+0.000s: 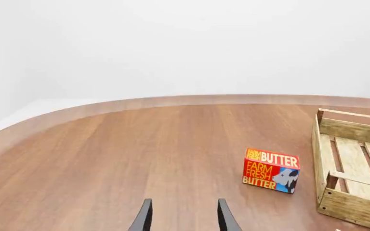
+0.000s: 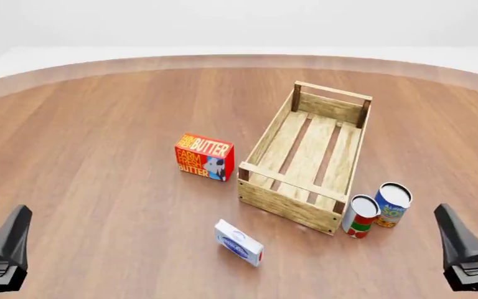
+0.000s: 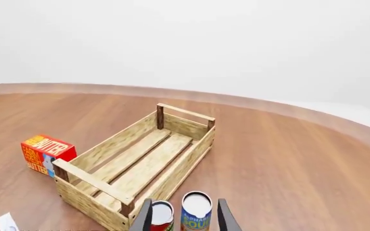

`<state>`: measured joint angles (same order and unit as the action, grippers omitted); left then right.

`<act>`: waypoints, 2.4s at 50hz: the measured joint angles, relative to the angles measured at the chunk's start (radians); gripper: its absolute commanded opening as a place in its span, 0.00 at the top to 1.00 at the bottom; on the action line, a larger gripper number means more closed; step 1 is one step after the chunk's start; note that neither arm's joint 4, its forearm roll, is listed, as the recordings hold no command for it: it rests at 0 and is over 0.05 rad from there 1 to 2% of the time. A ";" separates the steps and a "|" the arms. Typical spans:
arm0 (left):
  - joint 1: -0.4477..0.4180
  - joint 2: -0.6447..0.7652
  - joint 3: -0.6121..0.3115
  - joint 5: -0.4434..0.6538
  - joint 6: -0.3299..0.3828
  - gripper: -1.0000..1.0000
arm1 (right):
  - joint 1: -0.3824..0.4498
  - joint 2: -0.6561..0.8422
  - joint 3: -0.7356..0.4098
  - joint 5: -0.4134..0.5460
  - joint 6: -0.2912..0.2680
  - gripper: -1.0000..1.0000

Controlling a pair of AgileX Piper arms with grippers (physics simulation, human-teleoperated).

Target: Pick up the tomato sauce, and put it in the wooden tray.

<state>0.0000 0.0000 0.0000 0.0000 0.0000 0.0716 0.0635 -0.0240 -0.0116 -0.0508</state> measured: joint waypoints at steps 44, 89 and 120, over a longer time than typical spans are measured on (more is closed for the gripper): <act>0.000 0.000 0.000 0.000 0.000 0.00 | 0.108 0.407 0.017 -0.334 -0.027 0.00; 0.000 0.000 0.000 0.000 0.000 0.00 | 0.113 0.781 0.023 -0.586 -0.044 0.00; 0.000 0.000 0.000 0.000 0.000 0.00 | 0.111 1.034 0.023 -0.779 -0.053 0.00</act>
<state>0.0000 0.0000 0.0000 0.0000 0.0000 0.1822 1.0974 -0.0007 -0.7907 -0.1042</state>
